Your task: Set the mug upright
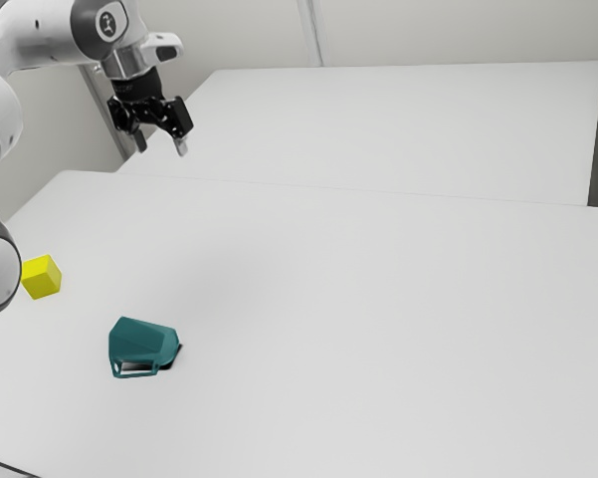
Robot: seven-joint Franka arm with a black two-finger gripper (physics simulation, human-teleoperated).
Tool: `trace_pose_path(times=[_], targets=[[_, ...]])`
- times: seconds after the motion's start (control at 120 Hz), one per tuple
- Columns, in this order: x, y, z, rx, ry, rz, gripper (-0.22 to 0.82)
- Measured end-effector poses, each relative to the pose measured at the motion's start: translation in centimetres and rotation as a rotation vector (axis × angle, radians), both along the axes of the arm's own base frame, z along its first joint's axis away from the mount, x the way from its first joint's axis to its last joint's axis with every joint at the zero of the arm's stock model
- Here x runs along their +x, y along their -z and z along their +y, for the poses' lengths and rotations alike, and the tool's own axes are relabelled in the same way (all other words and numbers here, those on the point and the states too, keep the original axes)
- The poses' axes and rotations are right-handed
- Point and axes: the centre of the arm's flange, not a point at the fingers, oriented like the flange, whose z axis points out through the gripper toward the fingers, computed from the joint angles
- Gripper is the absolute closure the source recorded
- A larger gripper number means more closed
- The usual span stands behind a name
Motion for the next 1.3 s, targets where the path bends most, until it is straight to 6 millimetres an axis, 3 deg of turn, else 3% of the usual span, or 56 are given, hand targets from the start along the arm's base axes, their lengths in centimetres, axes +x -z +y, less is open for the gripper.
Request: trace_pose_path(times=[0.308,0.375,0.508,0.583,0.692,0.792,0.967,1.3], targets=[[-0.5,0.4,0.2,-0.024,0.019,0.011,0.00],[-2.5,0.6,0.3,-0.049,0.019,0.030,0.00],[-9.2,1.0,1.8,-0.129,-0.007,0.065,0.00],[-12.5,2.9,3.1,-0.194,-0.036,0.098,0.00],[-16.9,7.0,7.1,-0.296,-0.125,0.141,0.00],[-19.4,10.1,9.3,-0.360,-0.172,0.160,0.00],[-21.4,14.5,11.1,-0.402,-0.182,0.169,0.00],[-22.0,18.1,13.7,-0.347,-0.086,0.106,0.00]])
